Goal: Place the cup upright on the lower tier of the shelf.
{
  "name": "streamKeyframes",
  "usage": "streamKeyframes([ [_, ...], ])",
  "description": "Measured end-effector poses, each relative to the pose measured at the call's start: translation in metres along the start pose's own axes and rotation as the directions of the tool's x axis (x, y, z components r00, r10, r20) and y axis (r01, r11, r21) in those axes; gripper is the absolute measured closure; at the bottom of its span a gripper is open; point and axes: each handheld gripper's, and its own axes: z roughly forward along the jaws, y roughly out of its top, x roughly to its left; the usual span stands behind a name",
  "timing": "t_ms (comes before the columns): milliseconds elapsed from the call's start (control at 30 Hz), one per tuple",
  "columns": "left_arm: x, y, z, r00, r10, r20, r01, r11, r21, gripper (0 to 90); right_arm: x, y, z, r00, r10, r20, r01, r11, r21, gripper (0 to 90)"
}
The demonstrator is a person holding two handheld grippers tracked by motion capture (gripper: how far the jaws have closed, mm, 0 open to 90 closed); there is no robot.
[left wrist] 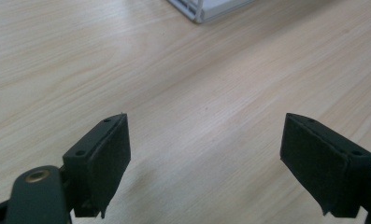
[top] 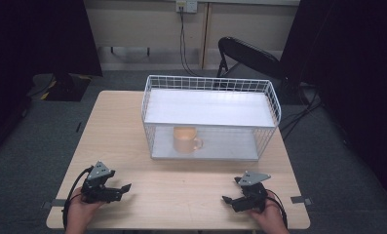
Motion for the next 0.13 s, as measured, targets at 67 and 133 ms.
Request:
streamKeyframes([
  [67,0.0015,-0.0021,0.0019,1.0,-0.003,-0.002,0.003,1.0,0.005,16.1,0.0003,0.0005,0.0006,1.0,0.002,0.004,-0.002,1.0,0.0,14.2],
  [133,0.0018,-0.0032,0.0029,0.9999,0.001,-0.013,-0.001,1.0,0.009,16.3,0.0002,0.0011,0.0012,1.0,-0.001,0.005,0.001,1.0,-0.001,14.4],
])
